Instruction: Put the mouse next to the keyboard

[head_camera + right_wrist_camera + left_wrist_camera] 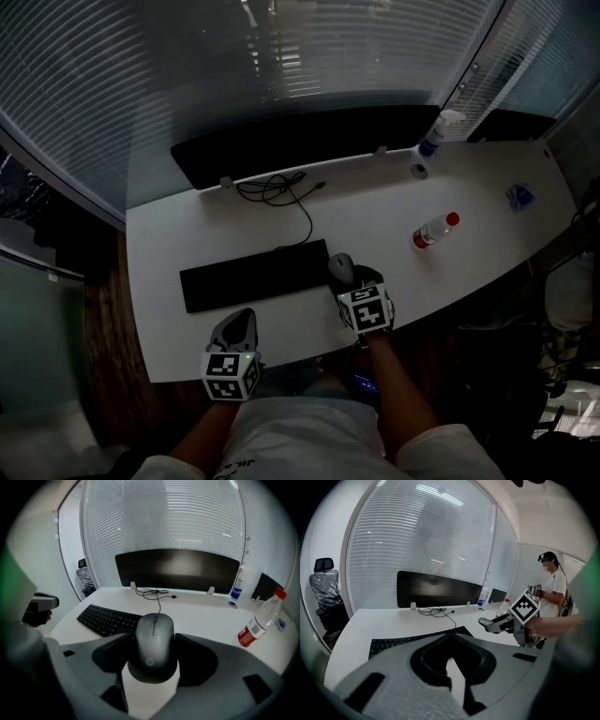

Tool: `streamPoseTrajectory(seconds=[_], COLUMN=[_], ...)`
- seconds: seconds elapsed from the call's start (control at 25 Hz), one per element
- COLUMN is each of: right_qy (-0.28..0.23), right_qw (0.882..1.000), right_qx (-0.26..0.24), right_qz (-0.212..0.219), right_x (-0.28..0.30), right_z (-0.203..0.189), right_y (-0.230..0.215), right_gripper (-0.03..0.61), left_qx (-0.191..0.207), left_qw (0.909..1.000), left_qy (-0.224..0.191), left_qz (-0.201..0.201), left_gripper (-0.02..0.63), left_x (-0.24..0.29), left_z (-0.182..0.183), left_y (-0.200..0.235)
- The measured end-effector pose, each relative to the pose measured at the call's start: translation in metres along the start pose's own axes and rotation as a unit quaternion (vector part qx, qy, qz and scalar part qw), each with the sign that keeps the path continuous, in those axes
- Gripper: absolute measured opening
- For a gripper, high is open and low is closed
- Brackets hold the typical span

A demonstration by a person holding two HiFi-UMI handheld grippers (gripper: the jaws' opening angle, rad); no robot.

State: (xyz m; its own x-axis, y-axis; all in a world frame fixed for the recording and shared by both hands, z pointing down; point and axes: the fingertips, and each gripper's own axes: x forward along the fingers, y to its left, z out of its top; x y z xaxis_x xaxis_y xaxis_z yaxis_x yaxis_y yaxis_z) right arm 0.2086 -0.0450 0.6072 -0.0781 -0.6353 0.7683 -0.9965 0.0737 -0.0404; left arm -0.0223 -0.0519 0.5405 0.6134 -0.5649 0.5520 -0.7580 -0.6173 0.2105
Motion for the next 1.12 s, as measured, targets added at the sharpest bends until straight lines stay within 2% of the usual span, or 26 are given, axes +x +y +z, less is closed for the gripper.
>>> streamPoseTrajectory(seconds=[0.56,1.12], right_qy=[0.025,0.059], right_qw=[0.998,0.996], right_qx=[0.051,0.057], right_qz=[-0.037,-0.041], right_x=[0.044,0.081], right_z=[-0.047,-0.077], right_y=[-0.050,-0.069], right_gripper=[0.291,0.291], left_qx=[0.007,-0.003], left_qw=[0.9998,0.9992], left_qy=[0.017,0.038], left_qz=[-0.007,0.009], left_gripper=[0.006,0.006], left_x=[0.012,0.017], left_z=[-0.018,-0.031], left_y=[-0.007,0.000])
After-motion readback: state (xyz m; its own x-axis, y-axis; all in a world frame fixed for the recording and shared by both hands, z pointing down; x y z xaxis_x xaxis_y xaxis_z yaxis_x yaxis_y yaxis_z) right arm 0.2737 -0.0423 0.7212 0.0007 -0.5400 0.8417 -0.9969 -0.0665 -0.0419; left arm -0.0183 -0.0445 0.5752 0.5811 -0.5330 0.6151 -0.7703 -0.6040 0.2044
